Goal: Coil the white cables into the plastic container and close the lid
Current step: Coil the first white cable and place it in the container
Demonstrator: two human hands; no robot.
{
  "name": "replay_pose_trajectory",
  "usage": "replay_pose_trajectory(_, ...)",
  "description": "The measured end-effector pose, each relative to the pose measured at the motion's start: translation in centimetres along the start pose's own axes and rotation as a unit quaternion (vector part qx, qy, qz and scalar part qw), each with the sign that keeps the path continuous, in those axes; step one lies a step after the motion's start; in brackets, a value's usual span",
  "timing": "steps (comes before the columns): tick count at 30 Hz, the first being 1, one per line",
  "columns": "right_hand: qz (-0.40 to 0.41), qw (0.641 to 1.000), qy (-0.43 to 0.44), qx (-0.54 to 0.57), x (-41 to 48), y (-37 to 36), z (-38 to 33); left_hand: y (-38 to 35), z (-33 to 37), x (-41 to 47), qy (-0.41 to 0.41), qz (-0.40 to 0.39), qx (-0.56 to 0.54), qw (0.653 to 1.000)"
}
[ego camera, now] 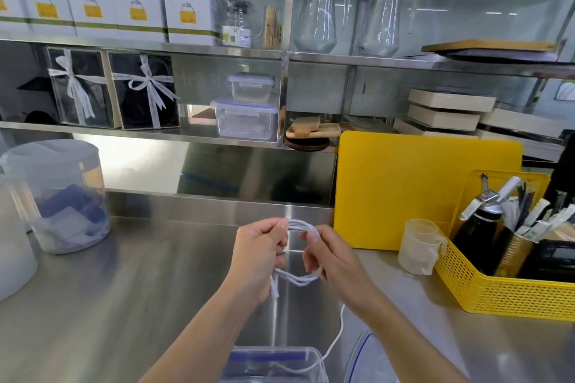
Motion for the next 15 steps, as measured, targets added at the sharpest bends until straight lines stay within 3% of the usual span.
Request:
replay_pose_trajectory(4,0.06,0.998,0.004,-0.007,0.1,0.2,0.0,-0.2,-0.1,-0.2,0.024,-0.03,-0.005,0.999)
replay_pose_trajectory(8,0.082,0.994,0.007,-0.077,0.2,0.4,0.4,0.3,-0.2,0.0,0.102,-0.114,0.009,0.988)
replay_pose_trajectory(11,0.083,0.991,0.009,-0.109,0.1,0.7,0.4,1.4,-0.3,0.2,0.137,-0.167,0.089,0.972)
replay_pose_trajectory(15,0.054,0.983,-0.019,-0.173,0.3,0.6,1.2,2.9,-0.2,0.5,0.12,-0.205,0.201,0.95)
Point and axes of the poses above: each hand's wrist, its own x-axis towards the middle knuckle, its own y-axis out of the back of the hand, z = x × y, the point moved 4 cm from there along x, towards the middle knuckle, and after that the axes turned 13 degrees about -y, right-handed, at the moved point
